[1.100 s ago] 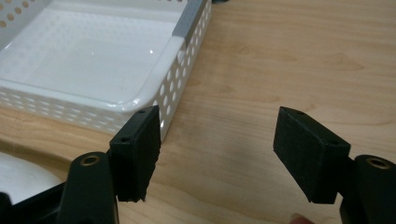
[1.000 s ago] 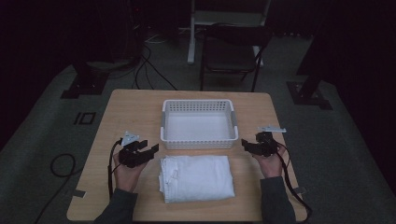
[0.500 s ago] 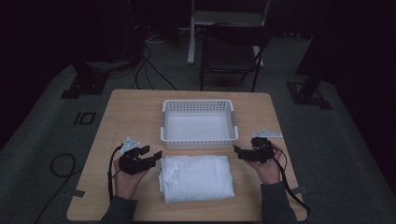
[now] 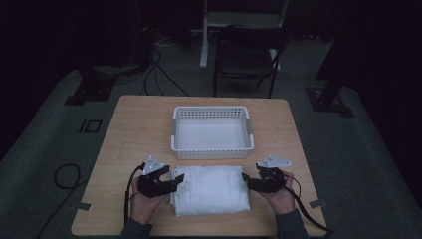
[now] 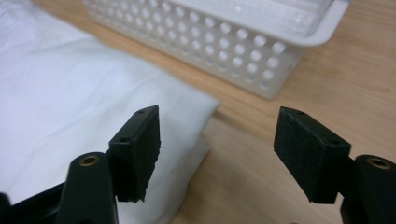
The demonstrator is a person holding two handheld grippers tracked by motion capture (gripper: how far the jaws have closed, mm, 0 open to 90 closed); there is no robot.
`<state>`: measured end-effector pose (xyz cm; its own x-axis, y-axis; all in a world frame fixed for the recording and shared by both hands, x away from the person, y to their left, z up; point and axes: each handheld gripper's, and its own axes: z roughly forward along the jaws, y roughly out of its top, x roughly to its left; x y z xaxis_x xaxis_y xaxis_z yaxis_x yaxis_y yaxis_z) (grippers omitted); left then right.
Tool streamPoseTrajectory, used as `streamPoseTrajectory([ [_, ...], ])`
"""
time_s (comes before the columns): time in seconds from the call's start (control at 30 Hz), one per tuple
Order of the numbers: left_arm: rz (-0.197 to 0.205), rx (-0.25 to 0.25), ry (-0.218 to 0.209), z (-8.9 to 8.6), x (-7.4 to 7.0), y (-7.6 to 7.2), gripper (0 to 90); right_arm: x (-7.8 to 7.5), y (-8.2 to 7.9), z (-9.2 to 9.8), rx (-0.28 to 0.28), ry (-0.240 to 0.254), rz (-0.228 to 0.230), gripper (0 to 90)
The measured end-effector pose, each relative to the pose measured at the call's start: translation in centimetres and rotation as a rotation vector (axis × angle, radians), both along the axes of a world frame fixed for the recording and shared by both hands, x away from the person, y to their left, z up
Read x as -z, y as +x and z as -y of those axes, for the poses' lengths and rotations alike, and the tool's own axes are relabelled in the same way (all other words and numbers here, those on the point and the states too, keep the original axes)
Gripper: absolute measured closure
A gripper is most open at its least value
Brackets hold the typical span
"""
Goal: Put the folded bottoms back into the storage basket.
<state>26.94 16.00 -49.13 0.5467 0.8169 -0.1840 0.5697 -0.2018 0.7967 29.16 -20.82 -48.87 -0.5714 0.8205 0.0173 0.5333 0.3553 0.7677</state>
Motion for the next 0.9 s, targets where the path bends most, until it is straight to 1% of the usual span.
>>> streamPoseTrajectory([
  [0.07,-0.01,0.017,0.005,0.3,0.3,-0.5,29.9,0.3,-0.7,-0.1,-0.007,-0.002,0.001,33.1],
  [0.13,-0.006,0.029,0.013,0.5,0.6,-1.1,30.0,0.6,-1.3,-0.1,-0.016,0.01,0.0,33.6],
  [0.17,-0.006,0.029,0.013,0.5,0.6,-1.1,30.0,0.6,-1.3,-0.1,-0.016,0.01,0.0,33.6],
  [0.2,0.003,0.029,0.036,0.6,0.8,-1.7,30.0,0.7,-1.5,-0.2,-0.022,0.016,-0.002,33.7],
  [0.27,0.004,0.028,0.046,0.6,0.9,-2.2,30.0,0.8,-2.2,-0.7,-0.05,0.0,0.006,35.0],
  [0.33,0.003,0.027,0.054,0.5,1.1,-2.7,30.9,0.9,-2.6,-1.1,-0.07,-0.001,0.014,36.8],
  [0.37,0.003,0.027,0.054,0.5,1.1,-2.7,32.1,0.9,-2.6,-1.1,-0.07,-0.001,0.014,36.8],
  [0.4,-0.01,0.032,0.079,0.5,1.6,-3.0,32.1,0.9,-2.9,-1.3,-0.082,-0.002,0.017,37.4],
  [0.43,-0.017,0.033,0.085,0.5,2.0,-3.0,33.3,1.3,-3.4,-1.8,-0.1,-0.021,0.023,38.1],
  [0.5,-0.033,0.035,0.092,0.6,2.6,-3.1,33.4,1.8,-3.6,-2.3,-0.116,-0.049,0.016,38.2],
  [0.53,-0.035,0.034,0.094,0.6,2.8,-3.1,33.4,2.3,-3.7,-2.6,-0.122,-0.065,0.012,38.4],
  [0.57,-0.033,0.033,0.093,0.7,2.9,-3.0,33.4,2.6,-3.6,-2.8,-0.122,-0.071,0.006,38.7],
  [0.63,-0.028,0.026,0.108,0.8,3.1,-2.8,34.0,3.0,-3.5,-2.9,-0.118,-0.069,-0.004,38.7],
  [0.73,-0.013,0.019,0.145,1.3,3.4,-2.2,34.7,3.3,-2.9,-3.0,-0.111,-0.061,-0.017,38.7],
  [0.8,-0.011,0.014,0.146,1.5,3.3,-1.8,35.4,3.5,-2.6,-3.1,-0.105,-0.069,-0.02,38.8],
  [0.87,-0.007,0.015,0.157,1.7,3.3,-1.3,36.0,3.6,-2.4,-3.2,-0.092,-0.076,-0.018,38.8],
  [0.9,-0.007,0.011,0.153,1.8,3.3,-1.0,36.2,3.6,-2.3,-3.2,-0.086,-0.08,-0.017,38.8],
])
